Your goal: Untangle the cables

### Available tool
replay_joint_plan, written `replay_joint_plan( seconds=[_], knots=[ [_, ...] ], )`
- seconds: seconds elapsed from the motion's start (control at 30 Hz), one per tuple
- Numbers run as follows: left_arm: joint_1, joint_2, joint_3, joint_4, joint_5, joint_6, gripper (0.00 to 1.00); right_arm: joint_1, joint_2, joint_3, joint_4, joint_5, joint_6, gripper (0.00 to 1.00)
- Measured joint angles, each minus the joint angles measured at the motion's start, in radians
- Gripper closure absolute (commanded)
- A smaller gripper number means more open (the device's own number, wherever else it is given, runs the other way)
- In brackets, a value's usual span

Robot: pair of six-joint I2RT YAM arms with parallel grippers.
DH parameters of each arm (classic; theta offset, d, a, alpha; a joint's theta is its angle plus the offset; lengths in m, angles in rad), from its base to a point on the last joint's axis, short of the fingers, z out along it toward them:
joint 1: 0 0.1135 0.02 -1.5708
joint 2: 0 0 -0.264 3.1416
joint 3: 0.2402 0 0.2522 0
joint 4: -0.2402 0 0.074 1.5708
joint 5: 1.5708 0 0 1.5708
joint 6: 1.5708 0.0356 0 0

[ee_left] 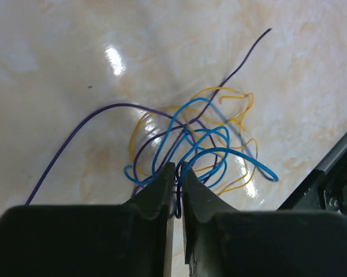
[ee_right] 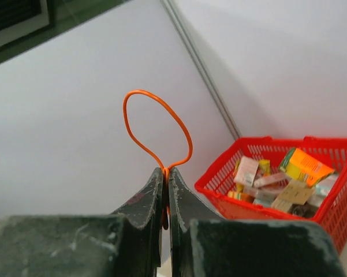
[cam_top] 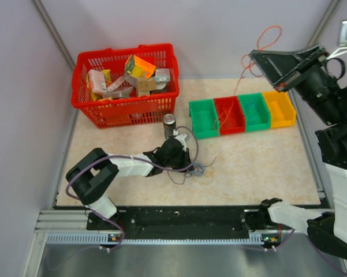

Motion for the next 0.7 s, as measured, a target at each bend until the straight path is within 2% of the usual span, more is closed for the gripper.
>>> replay_joint_plan(
  seconds=[0.1, 0.3, 0.37, 0.57, 0.7],
  knots=[
    [0.005, -0.01, -0.04, 0.013, -0.019, -0.013, 0.99, 0.0, -0.002, 0.092, -0.039, 0.055, -0.041, 1.0],
    [0.007, -0.095, -0.128, 0.013, -0.032, -0.023, 1.0, 0.0, 0.0, 0.111, -0.056, 0.173, -0.142, 1.0],
    [0.007, -0.139, -0.15, 0.014, -0.025, -0.023, 1.0, 0.0, 0.015, 0.068, -0.049, 0.213, -0.179, 1.0],
    [0.007, -0.215, -0.185, 0.04, 0.029, -0.023, 1.0, 0.0, 0.109, -0.215, 0.104, 0.394, -0.303, 1.0],
    [0.007, -0.222, -0.223, 0.074, 0.068, -0.035, 1.0, -0.005, 0.24, -0.271, 0.126, 0.495, -0.375, 1.0]
  ],
)
